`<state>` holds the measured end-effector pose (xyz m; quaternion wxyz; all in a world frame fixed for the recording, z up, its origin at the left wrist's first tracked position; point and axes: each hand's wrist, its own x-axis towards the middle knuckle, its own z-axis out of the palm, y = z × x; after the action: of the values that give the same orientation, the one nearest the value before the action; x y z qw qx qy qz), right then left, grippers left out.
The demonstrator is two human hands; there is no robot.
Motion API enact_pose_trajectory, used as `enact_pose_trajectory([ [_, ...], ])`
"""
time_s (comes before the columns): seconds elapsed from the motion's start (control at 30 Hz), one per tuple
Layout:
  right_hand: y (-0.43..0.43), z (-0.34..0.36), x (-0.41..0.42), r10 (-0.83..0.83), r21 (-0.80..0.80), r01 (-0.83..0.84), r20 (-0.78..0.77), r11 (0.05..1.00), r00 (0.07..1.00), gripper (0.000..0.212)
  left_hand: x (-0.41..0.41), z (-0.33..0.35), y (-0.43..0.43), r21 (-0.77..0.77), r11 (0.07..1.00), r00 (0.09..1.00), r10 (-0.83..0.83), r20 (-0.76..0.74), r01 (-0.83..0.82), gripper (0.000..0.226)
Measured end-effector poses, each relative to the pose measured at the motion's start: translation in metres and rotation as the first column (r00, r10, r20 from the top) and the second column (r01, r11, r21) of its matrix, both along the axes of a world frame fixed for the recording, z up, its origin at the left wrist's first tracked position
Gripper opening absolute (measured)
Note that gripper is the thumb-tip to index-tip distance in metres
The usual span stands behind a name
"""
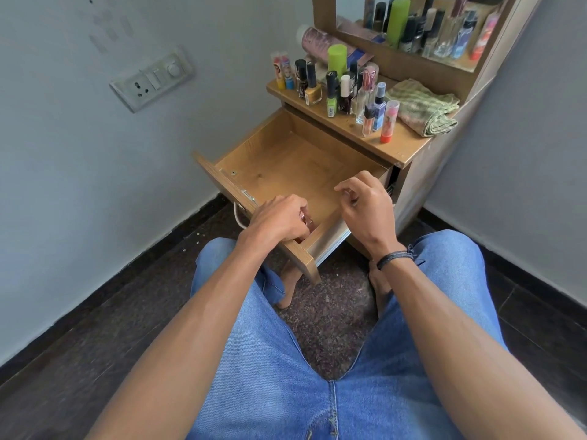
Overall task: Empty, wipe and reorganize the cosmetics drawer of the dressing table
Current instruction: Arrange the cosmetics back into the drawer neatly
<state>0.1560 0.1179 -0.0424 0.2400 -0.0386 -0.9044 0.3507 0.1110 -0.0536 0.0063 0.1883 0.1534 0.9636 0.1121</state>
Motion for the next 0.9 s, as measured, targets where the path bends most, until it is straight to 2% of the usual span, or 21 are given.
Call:
enact_pose_trajectory([
  [0.2,0.001,-0.001,-0.001,-0.005,0.015,0.005,-0.005,1.0,1.0,0.016,-0.006,0.01,-0.001,-0.012,1.0,0.98,-0.023,0.196,0.026,0.051],
  [0.37,0.001,-0.002,-0.002,-0.005,0.032,0.006,-0.023,0.999,1.0,0.014,-0.01,0.012,-0.002,0.016,0.997,0.959,-0.082,0.271,0.081,0.042],
  [0.43,0.001,-0.003,-0.003,-0.002,0.032,0.003,-0.026,0.999,1.0,0.014,-0.009,0.01,-0.003,-0.003,0.996,0.96,-0.085,0.265,0.089,0.043],
  [0.6,0.002,-0.006,-0.002,0.002,0.02,-0.001,-0.048,1.0,0.999,0.013,-0.007,0.004,-0.005,-0.031,0.996,0.971,-0.069,0.228,0.079,0.064],
  [0.77,0.003,-0.006,-0.002,-0.011,-0.011,0.01,-0.072,1.0,0.997,0.015,-0.005,-0.003,-0.006,-0.039,0.997,0.986,-0.059,0.159,0.066,0.073],
  [0.9,0.006,-0.005,-0.002,-0.069,-0.077,0.059,-0.131,0.995,0.989,0.018,-0.001,-0.017,-0.009,0.078,0.996,0.998,0.043,0.053,-0.047,0.071],
])
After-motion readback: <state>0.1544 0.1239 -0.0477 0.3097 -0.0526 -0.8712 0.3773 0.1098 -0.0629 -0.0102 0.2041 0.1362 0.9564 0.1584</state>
